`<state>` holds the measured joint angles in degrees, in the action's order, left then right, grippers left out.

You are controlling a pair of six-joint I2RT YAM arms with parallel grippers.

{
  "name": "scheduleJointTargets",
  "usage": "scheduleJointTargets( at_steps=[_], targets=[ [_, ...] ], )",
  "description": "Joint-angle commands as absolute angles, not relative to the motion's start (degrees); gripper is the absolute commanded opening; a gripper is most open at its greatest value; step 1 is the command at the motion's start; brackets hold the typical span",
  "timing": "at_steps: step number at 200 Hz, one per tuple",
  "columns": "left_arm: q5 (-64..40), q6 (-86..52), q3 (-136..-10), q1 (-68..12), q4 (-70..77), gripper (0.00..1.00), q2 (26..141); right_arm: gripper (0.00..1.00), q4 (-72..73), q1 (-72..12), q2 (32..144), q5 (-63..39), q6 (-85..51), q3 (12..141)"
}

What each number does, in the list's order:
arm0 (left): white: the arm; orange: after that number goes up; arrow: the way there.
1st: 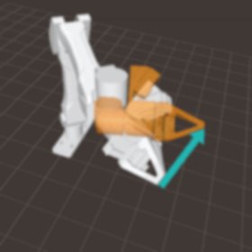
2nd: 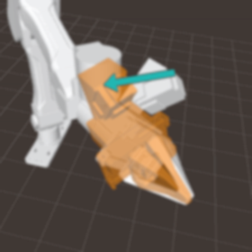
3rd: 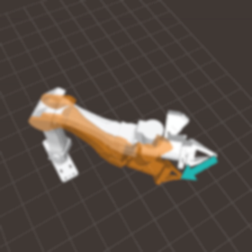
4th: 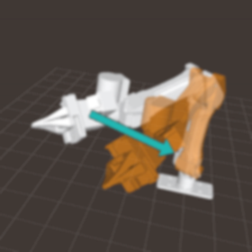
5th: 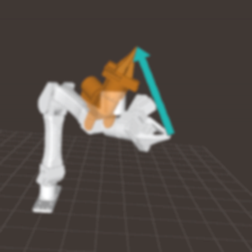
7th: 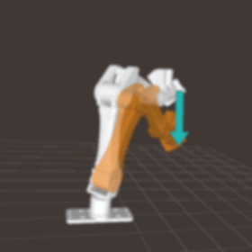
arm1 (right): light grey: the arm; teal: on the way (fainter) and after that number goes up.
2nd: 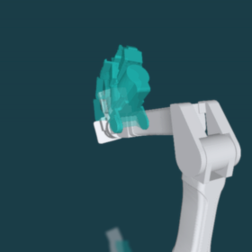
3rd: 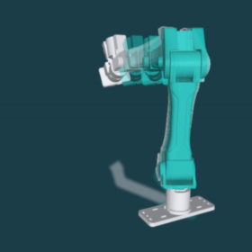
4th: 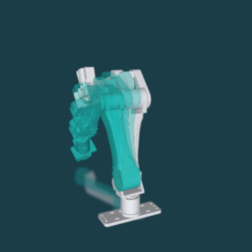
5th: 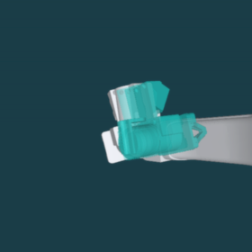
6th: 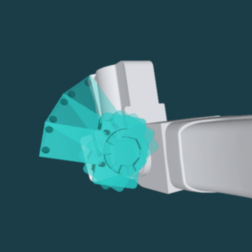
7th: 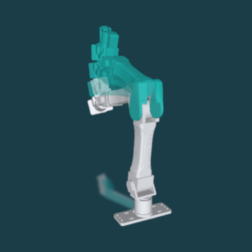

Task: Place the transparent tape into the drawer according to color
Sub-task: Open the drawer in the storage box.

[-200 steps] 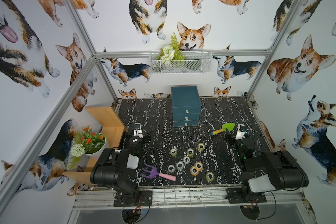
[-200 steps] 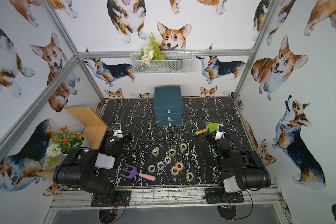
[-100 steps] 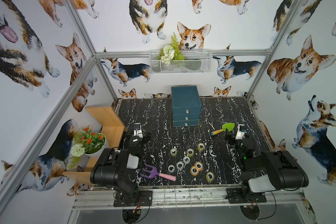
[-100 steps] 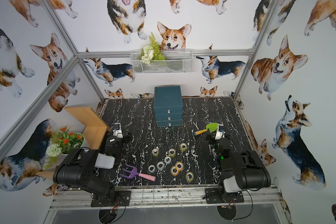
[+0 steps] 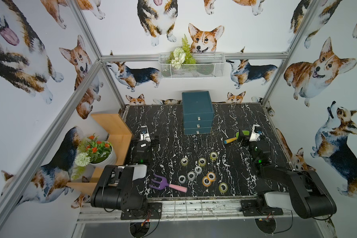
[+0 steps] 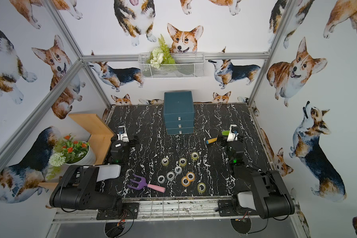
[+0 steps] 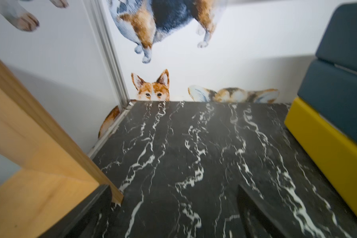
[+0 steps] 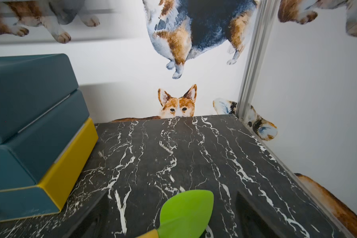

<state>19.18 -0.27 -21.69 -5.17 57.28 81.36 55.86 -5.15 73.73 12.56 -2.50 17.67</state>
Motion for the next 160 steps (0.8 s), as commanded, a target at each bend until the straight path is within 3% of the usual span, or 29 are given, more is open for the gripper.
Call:
scheduleJointTargets(
  at_steps=[1, 19, 44, 52, 67, 74, 88, 112, 142, 160],
  targets=[
    [23.07, -2.89, -24.89, -5.2, 46.68, 1.0, 78.5, 1.0, 42.87, -6.97, 73.4, 18.61, -4.53, 21.7],
    [21.27, -5.8, -24.85, -5.11, 49.97, 1.0, 74.14, 1.0, 39.17, -8.09, 71.53, 20.33, -7.44, 24.17],
    [22.27, -18.07, -27.2, -4.74, 52.41, 1.0, 71.46, 1.0, 38.37, -9.58, 69.23, 34.62, -15.26, 25.9],
    [25.77, -27.66, -29.71, -4.75, 46.92, 1.0, 70.84, 1.0, 36.35, -9.58, 68.56, 40.0, -24.32, 26.49],
    [32.08, -51.46, -36.44, -3.92, 23.89, 0.99, 68.71, 1.0, 20.83, -9.39, 66.35, 45.76, -46.58, 29.07],
    [29.11, -53.3, -38.15, -2.86, 21.13, 0.99, 68.69, 1.0, 18.15, -8.31, 65.27, 41.79, -50.62, 28.63],
    [20.63, -51.61, -38.61, -1.74, 25.13, 1.0, 68.82, 1.0, 27.57, -5.31, 64.51, 28.08, -49.67, 23.66],
    [8.14, -53.73, -38.47, -0.96, 32.38, 1.0, 69.93, 1.0, 39.27, -5.93, 64.89, 21.86, -48.84, 17.84],
    [-7.48, -45.79, -55.09, -1.76, 15.26, 1.0, 78.66, 1.0, 26.03, -8.42, 68.99, 13.97, -44.54, 27.23],
    [-15.1, -44.39, -58.34, -2.09, 14.9, 1.0, 82.21, 1.0, 21.37, -11.08, 72.22, 8.7, -40.34, 32.02]
  ],
)
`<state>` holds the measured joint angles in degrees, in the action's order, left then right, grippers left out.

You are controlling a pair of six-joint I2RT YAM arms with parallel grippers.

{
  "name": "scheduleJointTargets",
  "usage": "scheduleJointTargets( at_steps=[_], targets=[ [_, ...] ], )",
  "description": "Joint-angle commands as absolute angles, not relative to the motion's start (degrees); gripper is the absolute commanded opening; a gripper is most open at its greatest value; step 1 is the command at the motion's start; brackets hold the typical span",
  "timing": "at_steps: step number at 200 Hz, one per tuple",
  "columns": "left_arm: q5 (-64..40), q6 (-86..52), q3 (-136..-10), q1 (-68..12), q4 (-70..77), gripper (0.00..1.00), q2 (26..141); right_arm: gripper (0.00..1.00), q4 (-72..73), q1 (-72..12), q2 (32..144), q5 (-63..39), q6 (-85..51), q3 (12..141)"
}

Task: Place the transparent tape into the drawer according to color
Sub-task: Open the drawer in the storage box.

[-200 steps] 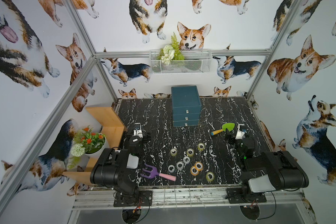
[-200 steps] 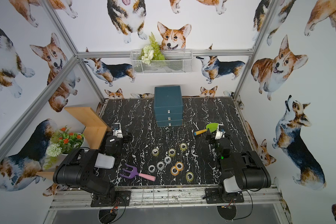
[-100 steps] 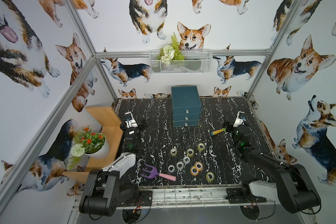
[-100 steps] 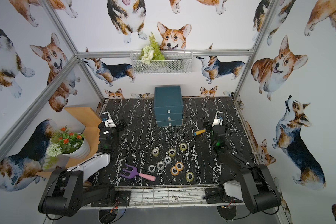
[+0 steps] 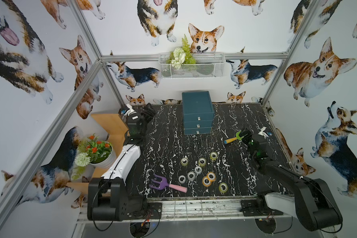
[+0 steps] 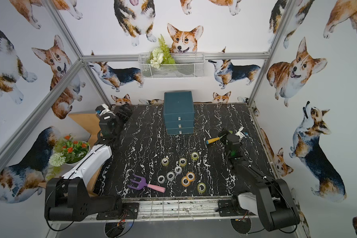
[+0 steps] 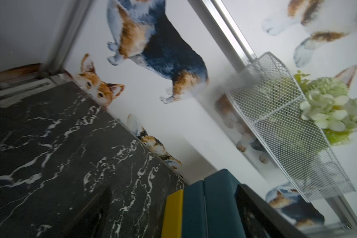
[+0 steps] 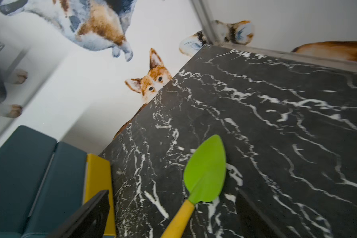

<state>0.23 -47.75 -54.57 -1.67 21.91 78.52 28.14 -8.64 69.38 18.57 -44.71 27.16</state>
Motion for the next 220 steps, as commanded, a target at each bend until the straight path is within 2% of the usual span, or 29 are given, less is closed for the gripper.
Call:
scheduleJointTargets(
  at_steps=[1, 25, 53, 63, 83, 102, 130, 177, 199, 220],
  targets=[
    [-15.46, -44.21, -58.44, -2.15, 15.1, 1.0, 82.32, 1.0, 21.23, -11.21, 72.46, 8.48, -40.25, 32.18],
    [-24.47, -39.43, -63.52, -3.56, 13.78, 1.0, 86.47, 1.0, 21.04, -14.86, 75.64, -0.07, -39.29, 35.33],
    [-32.3, -36.25, -67.86, -4.84, 10.08, 0.99, 90.84, 0.93, 26.84, -18.63, 78.88, -9.11, -43.04, 36.63],
    [-35.15, -36.64, -66.93, -5.0, 12.5, 1.0, 90.9, 0.88, 29.6, -19.34, 80.13, -12.57, -44.99, 37.12],
    [-38.86, -36.35, -66.37, -5.96, 15.76, 1.0, 91.34, 0.82, 35.59, -21.07, 81.73, -15.46, -49.05, 37.17],
    [-40.6, -33.64, -69.9, -7.47, 11.11, 1.0, 93.9, 0.76, 40.85, -22.89, 83.29, -14.59, -53.62, 37.18],
    [-40.42, -32.43, -70.73, -10.35, 10.78, 0.99, 94.64, 0.68, 44.5, -25.78, 87.15, -13.05, -58.59, 40.38],
    [-27.19, -27.12, -72.98, -12.9, 2.55, 0.99, 95.51, 0.64, 45.87, -28.12, 92.6, -11.12, -64.85, 46.24],
    [-27.02, -26.41, -73.24, -13.26, 2.62, 0.99, 96.1, 0.59, 47.22, -28.42, 94.4, -10.89, -67.54, 47.69],
    [-27.93, -26.44, -73.49, -13.66, 2.8, 0.95, 97.47, 0.54, 48.38, -28.5, 95.59, -10.55, -68.87, 48.91]
  ],
)
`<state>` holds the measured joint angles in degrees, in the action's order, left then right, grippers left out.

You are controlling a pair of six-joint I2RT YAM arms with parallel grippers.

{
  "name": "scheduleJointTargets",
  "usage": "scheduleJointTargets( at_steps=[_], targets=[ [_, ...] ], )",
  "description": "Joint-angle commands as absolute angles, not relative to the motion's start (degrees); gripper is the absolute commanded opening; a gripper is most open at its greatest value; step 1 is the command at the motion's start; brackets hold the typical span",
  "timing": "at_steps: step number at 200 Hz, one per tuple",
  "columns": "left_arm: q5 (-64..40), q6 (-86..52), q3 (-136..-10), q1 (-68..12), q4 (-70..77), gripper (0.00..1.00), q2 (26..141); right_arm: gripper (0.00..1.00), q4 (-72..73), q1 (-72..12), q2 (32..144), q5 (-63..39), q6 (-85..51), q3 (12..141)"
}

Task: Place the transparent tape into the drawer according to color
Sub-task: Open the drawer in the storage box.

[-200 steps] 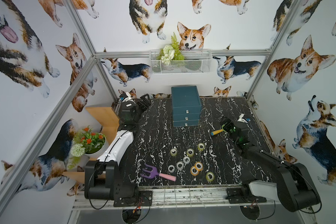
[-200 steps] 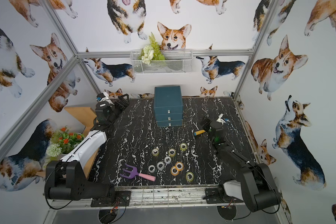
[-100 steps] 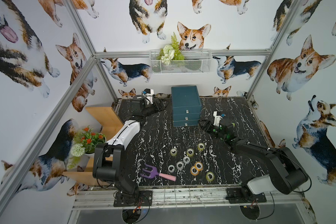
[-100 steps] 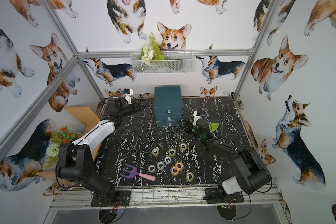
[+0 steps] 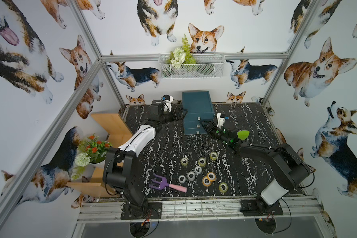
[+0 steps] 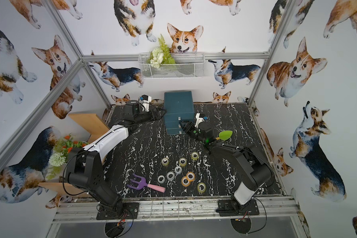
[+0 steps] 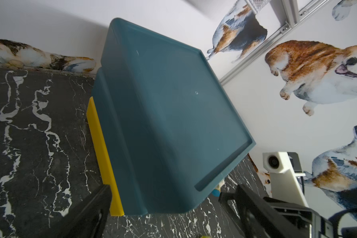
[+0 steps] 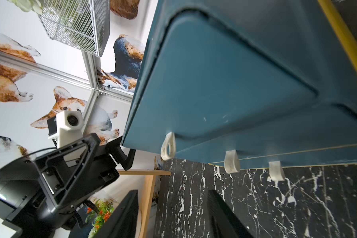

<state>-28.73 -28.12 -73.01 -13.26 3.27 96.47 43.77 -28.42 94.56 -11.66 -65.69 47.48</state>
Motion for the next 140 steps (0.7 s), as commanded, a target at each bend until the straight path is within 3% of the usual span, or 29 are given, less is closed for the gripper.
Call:
scheduleJointTargets(
  at_steps=[1, 26, 140],
  targets=[
    [-27.99, -26.45, -73.48, -13.69, 2.8, 0.95, 97.56, 0.54, 48.4, -28.49, 95.61, -10.55, -69.01, 48.98],
    [-27.78, -26.37, -73.34, -14.05, 3.24, 0.94, 98.14, 0.46, 49.27, -28.57, 97.01, -10.13, -70.41, 50.54],
    [-27.44, -25.66, -72.63, -13.97, 3.17, 0.91, 98.81, 0.27, 49.23, -29.41, 99.99, -8.05, -72.33, 53.35]
  ],
)
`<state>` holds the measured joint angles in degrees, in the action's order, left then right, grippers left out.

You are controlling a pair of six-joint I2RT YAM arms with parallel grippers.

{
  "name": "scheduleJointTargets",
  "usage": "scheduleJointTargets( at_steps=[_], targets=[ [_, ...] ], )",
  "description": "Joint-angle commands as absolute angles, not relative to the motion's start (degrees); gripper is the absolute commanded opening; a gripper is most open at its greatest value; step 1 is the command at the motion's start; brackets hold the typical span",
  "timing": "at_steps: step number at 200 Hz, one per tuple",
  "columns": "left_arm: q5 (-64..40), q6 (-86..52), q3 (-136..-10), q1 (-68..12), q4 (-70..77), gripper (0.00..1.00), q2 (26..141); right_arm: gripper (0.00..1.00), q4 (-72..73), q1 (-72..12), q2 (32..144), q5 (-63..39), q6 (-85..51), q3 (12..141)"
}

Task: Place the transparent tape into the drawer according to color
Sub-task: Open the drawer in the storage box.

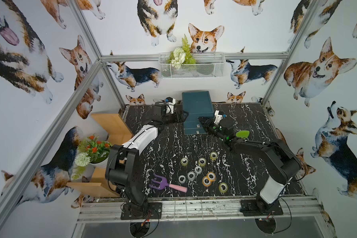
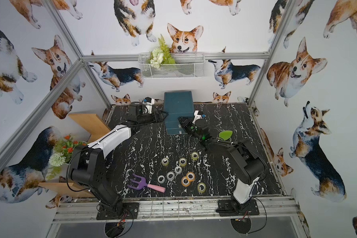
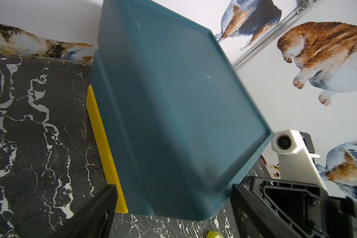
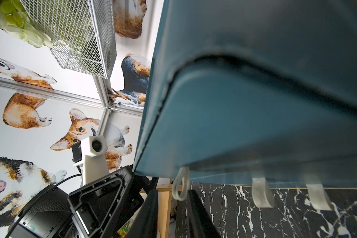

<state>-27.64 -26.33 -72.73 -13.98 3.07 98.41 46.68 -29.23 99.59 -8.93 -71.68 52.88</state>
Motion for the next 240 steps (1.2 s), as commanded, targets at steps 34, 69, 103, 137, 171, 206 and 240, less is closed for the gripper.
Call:
scheduleJointTargets(
  at_steps=[34, 69, 103, 137, 171, 206, 240],
  targets=[
    [-27.64, -25.75, -72.51, -13.97, 3.3, 0.9, 98.88, 0.23, 49.11, -29.52, 100.52, -7.67, -72.57, 53.42],
    [-27.86, -25.75, -72.42, -14.0, 3.38, 0.9, 98.92, 0.24, 49.07, -29.44, 101.06, -7.4, -72.95, 53.26],
    [-27.99, -25.71, -72.42, -13.97, 3.51, 0.9, 99.03, 0.25, 49.22, -29.44, 101.5, -6.84, -72.81, 53.75],
    [-28.47, -25.91, -72.42, -13.99, 3.6, 0.9, 99.36, 0.15, 49.28, -29.49, 102.12, -6.89, -72.82, 54.23],
    [-28.75, -25.92, -72.51, -13.99, 3.52, 0.9, 99.41, 0.0, 49.71, -29.44, 102.48, -7.79, -73.42, 54.12],
    [-29.0, -26.05, -72.33, -13.97, 3.79, 0.9, 99.41, 0.0, 50.67, -29.46, 100.63, -8.0, -73.98, 51.79],
    [-29.0, -26.44, -72.33, -13.95, 4.05, 0.91, 99.42, 0.0, 51.31, -29.54, 97.95, -8.35, -74.5, 48.01]
  ],
)
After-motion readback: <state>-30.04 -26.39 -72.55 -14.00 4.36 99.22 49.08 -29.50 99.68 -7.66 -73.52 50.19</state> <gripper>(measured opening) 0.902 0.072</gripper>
